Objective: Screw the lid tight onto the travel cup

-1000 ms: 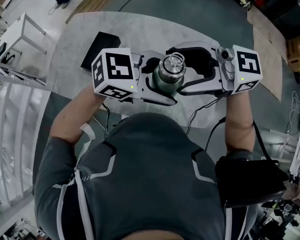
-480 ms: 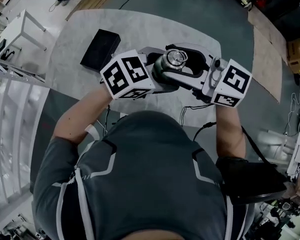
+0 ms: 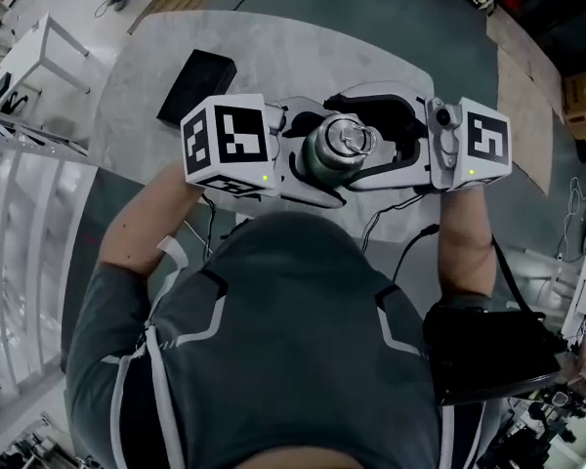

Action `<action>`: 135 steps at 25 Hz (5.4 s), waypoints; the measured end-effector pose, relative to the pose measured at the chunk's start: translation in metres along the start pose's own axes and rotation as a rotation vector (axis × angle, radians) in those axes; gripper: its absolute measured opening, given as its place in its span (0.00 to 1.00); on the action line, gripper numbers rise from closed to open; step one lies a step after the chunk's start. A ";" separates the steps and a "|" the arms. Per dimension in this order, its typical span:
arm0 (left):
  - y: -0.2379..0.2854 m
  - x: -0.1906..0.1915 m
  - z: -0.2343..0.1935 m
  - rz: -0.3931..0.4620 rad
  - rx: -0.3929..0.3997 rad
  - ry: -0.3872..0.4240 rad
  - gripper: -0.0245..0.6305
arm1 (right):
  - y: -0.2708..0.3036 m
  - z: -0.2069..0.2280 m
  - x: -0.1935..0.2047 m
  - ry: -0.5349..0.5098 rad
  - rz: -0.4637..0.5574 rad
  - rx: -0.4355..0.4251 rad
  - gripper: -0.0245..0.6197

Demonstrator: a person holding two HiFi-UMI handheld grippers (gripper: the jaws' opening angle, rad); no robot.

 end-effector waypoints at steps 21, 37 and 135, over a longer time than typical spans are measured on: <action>0.016 0.039 -0.054 -0.089 -0.477 -0.289 0.63 | 0.012 0.037 0.039 0.175 -0.025 0.660 0.47; 0.009 0.001 -0.005 -0.043 -0.078 -0.010 0.63 | -0.003 0.002 0.005 -0.048 -0.031 -0.059 0.48; 0.169 0.297 -0.190 -0.028 -0.795 -0.398 0.63 | -0.084 0.044 0.303 0.569 -0.091 1.074 0.13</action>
Point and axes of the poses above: the fingertips, and each gripper's own axes: y forward along the fingers, z to its right, x out of its underside, the point moved 7 cm from there along -y, backward along the fingers, and after that the axes turned 11 degrees about -z, right-handed, at the moved point
